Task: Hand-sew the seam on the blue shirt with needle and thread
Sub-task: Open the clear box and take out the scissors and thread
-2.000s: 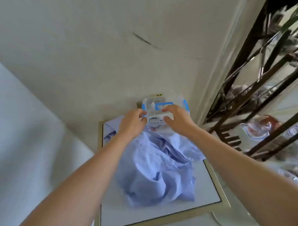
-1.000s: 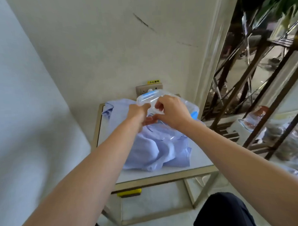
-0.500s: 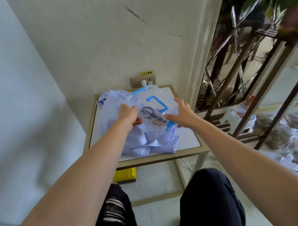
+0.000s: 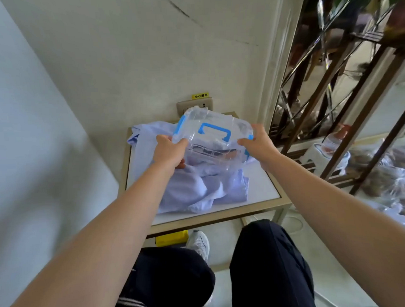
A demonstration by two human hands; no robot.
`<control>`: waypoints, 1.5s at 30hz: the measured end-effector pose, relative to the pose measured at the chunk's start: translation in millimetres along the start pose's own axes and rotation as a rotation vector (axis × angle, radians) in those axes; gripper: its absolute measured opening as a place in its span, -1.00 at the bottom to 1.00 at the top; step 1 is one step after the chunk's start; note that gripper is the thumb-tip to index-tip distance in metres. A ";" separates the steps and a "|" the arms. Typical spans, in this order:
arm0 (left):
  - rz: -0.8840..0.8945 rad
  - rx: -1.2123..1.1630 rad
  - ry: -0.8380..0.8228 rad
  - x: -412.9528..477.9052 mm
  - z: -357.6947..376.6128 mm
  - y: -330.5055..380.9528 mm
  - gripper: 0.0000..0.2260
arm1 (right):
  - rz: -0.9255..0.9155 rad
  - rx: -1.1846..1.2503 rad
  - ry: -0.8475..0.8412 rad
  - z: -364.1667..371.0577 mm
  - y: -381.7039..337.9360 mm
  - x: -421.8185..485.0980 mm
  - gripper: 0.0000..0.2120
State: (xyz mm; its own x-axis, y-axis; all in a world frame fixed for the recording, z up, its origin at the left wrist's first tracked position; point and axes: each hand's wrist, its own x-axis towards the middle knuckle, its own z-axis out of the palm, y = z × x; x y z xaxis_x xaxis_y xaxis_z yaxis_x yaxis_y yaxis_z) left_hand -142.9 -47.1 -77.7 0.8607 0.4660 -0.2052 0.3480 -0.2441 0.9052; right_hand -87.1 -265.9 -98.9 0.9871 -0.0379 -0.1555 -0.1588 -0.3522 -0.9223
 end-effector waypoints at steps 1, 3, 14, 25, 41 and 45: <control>0.008 0.038 0.014 0.6 -2.3 -0.6 -0.71 | 0.022 -0.001 -0.043 0.8 0.7 -0.4 -0.28; 0.032 0.095 0.047 2.3 -6.0 -0.8 -0.72 | 0.035 0.009 -0.102 -0.6 0.2 -3.7 -0.25; 0.125 0.237 0.050 7.5 4.1 14.8 -0.67 | -0.044 0.059 0.143 -16.5 1.4 1.4 -0.68; 0.136 0.329 0.074 27.8 9.9 0.9 -0.67 | -0.019 -0.004 0.187 -12.8 17.6 18.6 -0.73; 0.078 0.227 -0.204 17.6 -8.5 -3.0 -0.62 | -0.450 -0.860 -0.444 -19.6 -32.3 -29.5 -0.47; -0.009 0.064 -0.225 14.8 -5.8 -1.0 -0.56 | -0.486 -0.630 -0.339 -27.2 -24.8 -29.7 -0.67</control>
State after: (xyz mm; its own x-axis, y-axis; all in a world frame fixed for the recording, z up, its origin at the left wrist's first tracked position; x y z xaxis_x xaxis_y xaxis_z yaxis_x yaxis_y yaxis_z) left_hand -132.7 -35.0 -79.5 0.9161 0.2687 -0.2974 0.3726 -0.2973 0.8791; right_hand -111.9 -281.4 -61.7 0.8677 0.4968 0.0156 0.4187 -0.7136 -0.5617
